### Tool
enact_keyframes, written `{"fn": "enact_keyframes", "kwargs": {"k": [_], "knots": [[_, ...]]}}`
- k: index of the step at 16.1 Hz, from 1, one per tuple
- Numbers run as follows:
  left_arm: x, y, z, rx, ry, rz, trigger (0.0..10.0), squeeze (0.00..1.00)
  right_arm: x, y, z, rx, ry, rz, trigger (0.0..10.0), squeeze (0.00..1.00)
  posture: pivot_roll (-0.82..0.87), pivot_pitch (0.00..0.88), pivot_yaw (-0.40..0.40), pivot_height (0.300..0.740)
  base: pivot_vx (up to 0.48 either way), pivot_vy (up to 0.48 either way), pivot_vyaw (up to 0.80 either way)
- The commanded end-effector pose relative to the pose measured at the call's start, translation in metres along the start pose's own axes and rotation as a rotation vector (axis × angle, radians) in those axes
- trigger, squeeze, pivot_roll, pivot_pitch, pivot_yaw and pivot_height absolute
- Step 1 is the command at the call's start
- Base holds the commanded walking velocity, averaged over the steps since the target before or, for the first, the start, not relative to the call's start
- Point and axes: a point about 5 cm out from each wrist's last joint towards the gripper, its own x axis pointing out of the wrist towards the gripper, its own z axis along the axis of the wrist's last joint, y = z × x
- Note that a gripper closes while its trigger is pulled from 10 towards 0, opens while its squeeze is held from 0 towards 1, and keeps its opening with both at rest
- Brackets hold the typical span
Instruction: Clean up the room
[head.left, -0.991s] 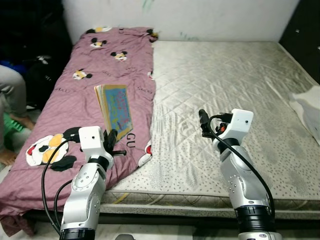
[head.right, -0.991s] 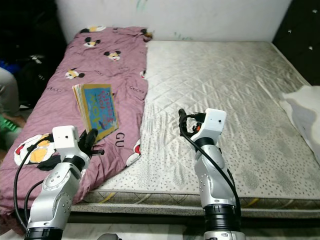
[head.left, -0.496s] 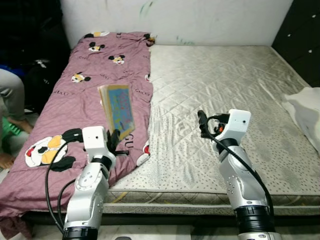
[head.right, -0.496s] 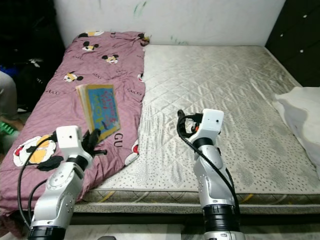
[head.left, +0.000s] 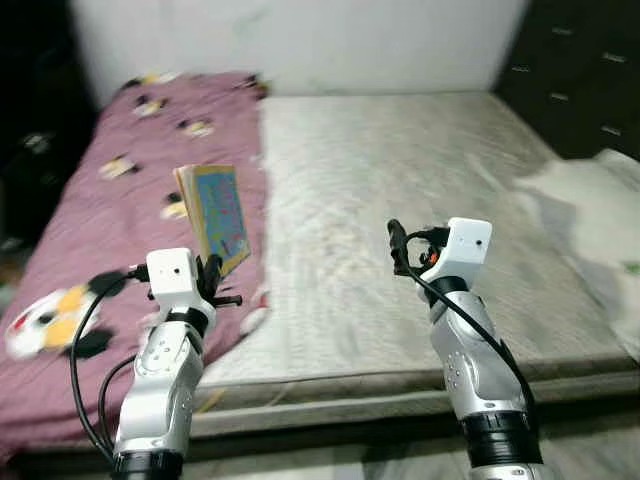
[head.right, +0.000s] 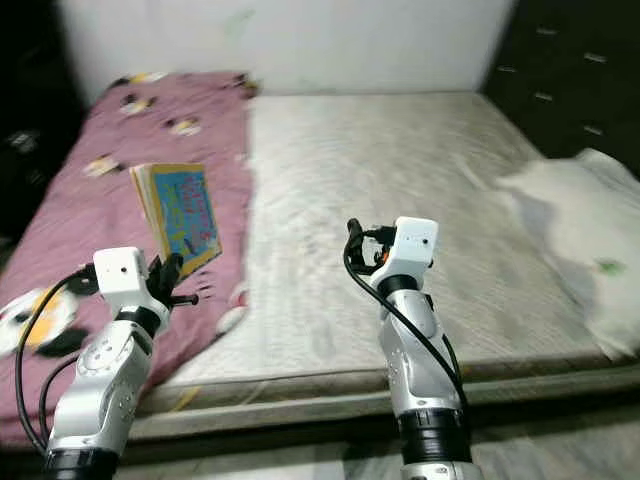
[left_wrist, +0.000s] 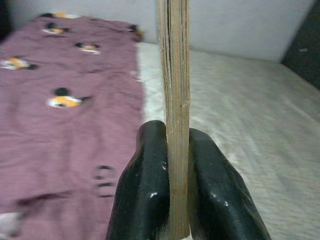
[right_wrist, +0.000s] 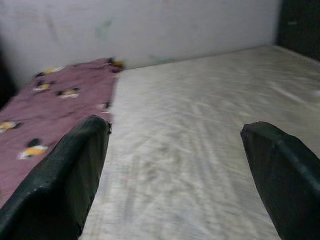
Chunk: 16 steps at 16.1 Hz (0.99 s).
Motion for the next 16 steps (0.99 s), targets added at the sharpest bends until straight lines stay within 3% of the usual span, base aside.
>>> {"fn": "enact_keyframes", "kwargs": {"k": [1,6,14,16], "knots": [[0.0021,-0.0084,0.0065,0.016,-0.037,-0.031,10.0,0.0,0.0016,-0.0027,0.0015,-0.001,-0.004,-0.011,10.0,0.0,-0.04,0.0,-0.007,0.74,0.0,-0.296,0.0],[0.003,-0.0107,0.0059,0.008,-0.037,-0.036,10.0,0.0,0.0022,-0.0046,0.0012,-0.014,-0.004,-0.016,10.0,0.0,-0.05,0.0,-0.009,0.74,0.0,-0.306,0.0],[0.0015,-0.0138,0.0095,-0.027,-0.078,-0.085,10.0,0.0,0.0022,-0.0066,0.0009,-0.031,-0.003,-0.017,10.0,0.0,-0.05,0.0,-0.012,0.74,0.0,0.0,0.0],[0.0011,-0.0149,0.0092,-0.041,-0.077,-0.095,10.0,0.0,0.0025,-0.0071,0.0011,-0.033,-0.004,-0.018,10.0,0.0,-0.05,0.0,-0.014,0.74,0.337,0.0,0.0]]}}
